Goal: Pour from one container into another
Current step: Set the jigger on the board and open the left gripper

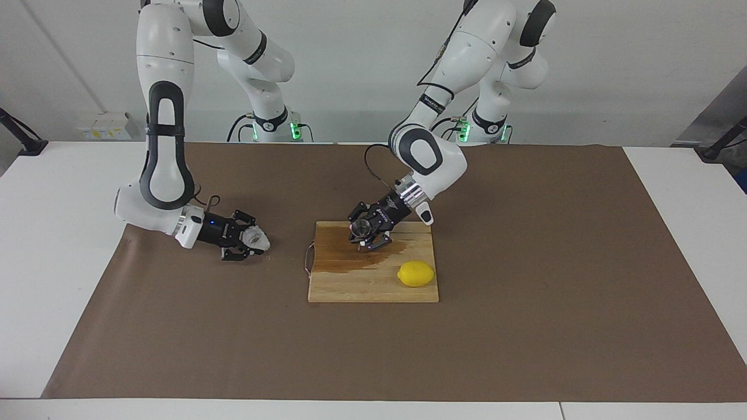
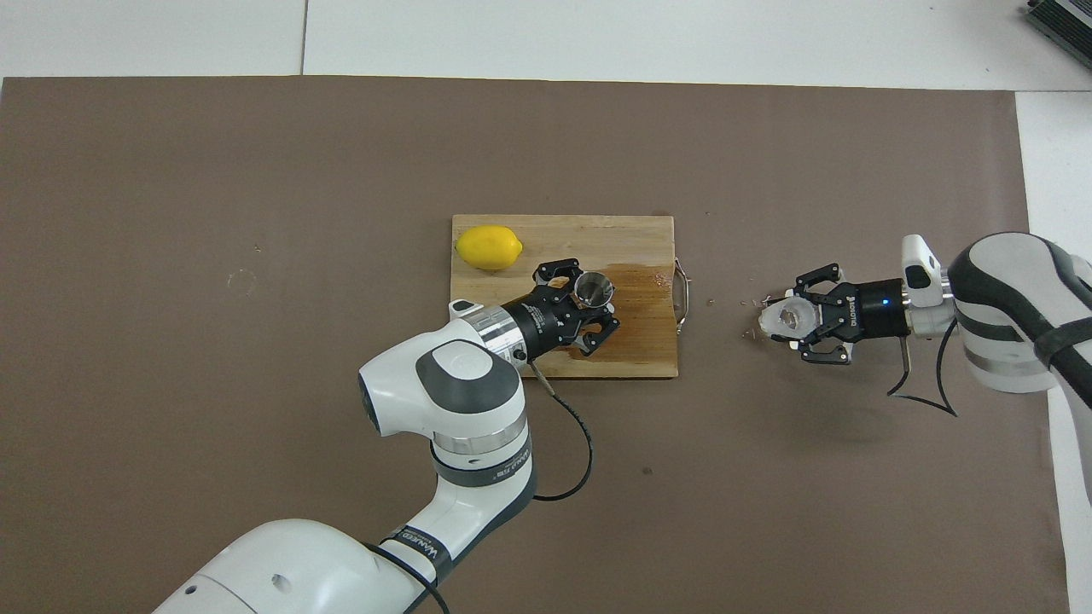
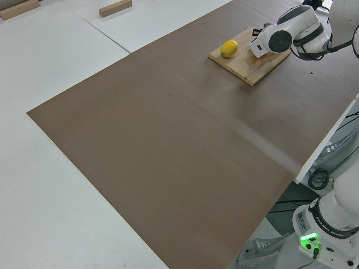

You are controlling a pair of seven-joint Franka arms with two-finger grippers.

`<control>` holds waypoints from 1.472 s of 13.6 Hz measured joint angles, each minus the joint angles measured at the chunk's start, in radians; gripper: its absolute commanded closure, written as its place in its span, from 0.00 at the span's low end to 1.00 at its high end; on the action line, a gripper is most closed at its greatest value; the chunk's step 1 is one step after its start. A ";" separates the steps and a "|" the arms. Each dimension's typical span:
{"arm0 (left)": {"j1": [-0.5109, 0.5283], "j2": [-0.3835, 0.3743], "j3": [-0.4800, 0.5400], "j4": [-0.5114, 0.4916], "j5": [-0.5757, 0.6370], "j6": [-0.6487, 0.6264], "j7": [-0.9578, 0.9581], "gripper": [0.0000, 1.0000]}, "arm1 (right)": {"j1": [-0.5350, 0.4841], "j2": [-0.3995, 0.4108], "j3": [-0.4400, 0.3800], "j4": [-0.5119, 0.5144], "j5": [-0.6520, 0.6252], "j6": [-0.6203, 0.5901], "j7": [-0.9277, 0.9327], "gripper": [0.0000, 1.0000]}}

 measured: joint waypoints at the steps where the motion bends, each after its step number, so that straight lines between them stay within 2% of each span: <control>1: 0.000 0.000 0.001 -0.002 0.000 0.000 0.006 1.00 | -0.002 -0.002 0.000 0.003 0.001 -0.014 0.015 0.74; 3: 0.001 0.003 0.001 -0.007 -0.001 0.000 0.024 1.00 | -0.007 -0.005 0.000 0.013 0.001 -0.038 0.050 0.74; 7: 0.004 0.004 0.003 -0.009 -0.002 0.000 0.038 0.56 | -0.008 -0.008 0.000 0.027 0.001 -0.057 0.083 0.74; 8: 0.005 0.004 0.004 -0.008 -0.002 0.000 0.045 0.32 | -0.008 -0.008 0.000 0.030 0.001 -0.063 0.088 0.74; 9: 0.005 0.004 0.004 -0.008 -0.002 0.000 0.053 0.00 | -0.008 -0.008 0.000 0.035 0.001 -0.069 0.099 0.74; 14: 0.006 -0.001 0.005 -0.002 0.003 0.003 0.078 0.00 | -0.008 -0.050 0.000 0.059 0.001 -0.118 0.188 0.74; 20: -0.003 -0.038 -0.007 -0.017 0.005 0.104 0.079 0.00 | -0.003 -0.149 0.000 0.060 0.001 -0.195 0.299 0.74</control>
